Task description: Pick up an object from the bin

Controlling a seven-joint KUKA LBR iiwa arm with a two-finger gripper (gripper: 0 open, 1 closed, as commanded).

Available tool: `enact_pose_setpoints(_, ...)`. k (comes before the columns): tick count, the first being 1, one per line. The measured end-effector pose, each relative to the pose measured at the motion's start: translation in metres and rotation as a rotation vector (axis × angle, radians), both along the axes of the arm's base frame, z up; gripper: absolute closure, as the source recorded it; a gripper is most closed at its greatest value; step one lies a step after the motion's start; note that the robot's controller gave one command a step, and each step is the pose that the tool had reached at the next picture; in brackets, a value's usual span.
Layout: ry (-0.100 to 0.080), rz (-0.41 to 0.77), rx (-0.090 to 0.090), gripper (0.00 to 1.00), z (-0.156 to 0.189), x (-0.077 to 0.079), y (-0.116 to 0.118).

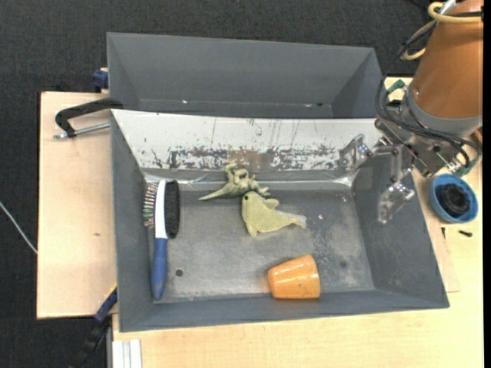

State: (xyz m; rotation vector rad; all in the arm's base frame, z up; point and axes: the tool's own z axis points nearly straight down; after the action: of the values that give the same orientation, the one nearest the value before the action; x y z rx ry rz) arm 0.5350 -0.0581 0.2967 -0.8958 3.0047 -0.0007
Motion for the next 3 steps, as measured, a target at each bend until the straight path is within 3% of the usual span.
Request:
enact_pose_setpoints(1,0.007,-0.095,0.002,0.0,-0.069,0.052,0.019)
enact_pose_setpoints(2,0.012,-0.157,0.002,0.0,-0.167,0.056,0.043)
enact_pose_setpoints(3,0.002,0.087,0.0,0.0,-0.224,0.054,0.076)
